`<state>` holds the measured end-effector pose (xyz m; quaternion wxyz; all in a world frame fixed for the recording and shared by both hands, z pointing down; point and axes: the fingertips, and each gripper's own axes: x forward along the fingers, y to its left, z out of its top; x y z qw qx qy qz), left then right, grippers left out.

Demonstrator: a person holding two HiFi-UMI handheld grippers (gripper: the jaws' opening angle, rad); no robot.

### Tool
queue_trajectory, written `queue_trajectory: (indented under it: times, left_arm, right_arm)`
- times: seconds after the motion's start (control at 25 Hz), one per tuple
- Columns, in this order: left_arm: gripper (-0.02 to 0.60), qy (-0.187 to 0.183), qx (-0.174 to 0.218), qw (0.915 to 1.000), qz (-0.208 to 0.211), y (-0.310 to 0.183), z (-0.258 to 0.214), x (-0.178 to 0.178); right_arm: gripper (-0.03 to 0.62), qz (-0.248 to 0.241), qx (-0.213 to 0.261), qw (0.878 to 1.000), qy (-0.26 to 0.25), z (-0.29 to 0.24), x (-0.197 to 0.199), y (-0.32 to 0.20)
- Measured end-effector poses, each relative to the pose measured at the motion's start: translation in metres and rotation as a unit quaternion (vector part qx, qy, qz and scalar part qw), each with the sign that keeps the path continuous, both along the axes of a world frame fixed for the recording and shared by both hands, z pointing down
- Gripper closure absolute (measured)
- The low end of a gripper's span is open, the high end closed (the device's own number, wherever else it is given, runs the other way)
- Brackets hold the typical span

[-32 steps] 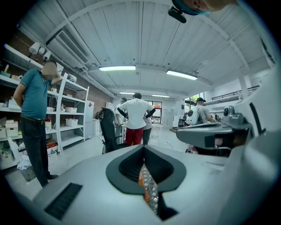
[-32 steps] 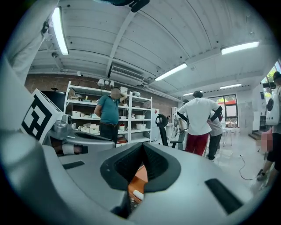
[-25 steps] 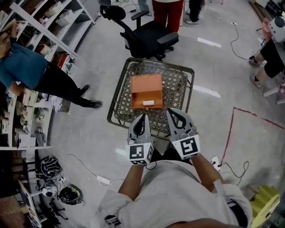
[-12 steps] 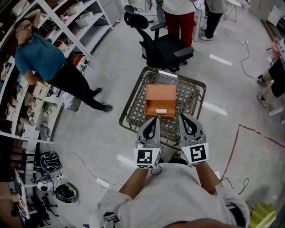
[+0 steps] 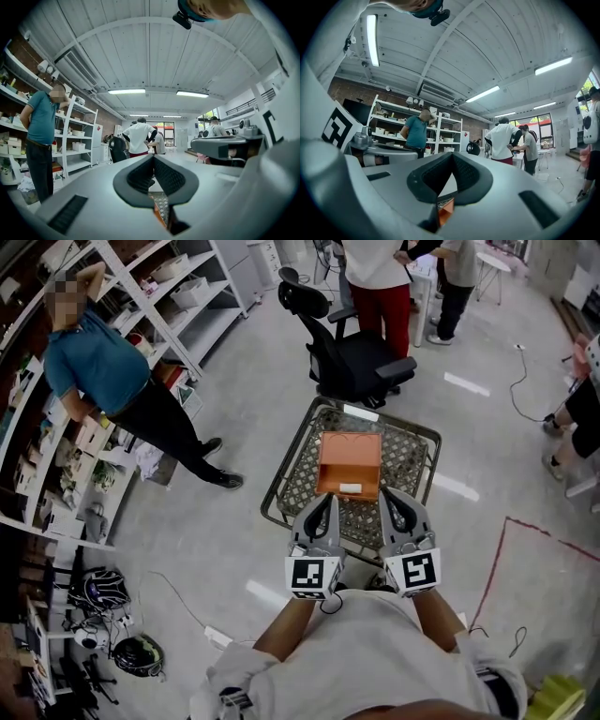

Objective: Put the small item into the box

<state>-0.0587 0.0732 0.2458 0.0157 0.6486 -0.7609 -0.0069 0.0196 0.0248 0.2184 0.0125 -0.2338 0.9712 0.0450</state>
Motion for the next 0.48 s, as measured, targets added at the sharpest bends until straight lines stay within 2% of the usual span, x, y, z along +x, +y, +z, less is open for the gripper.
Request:
queue_trajectory:
  times: [0.48]
  left_arm:
    - [0.572, 0.015, 0.009, 0.9998, 0.009, 0.0053, -0.0027, -0.0038]
  right_arm:
    - [0.591, 0.000, 0.001, 1.000, 0.014, -0.0008, -0.0077, 0.0105]
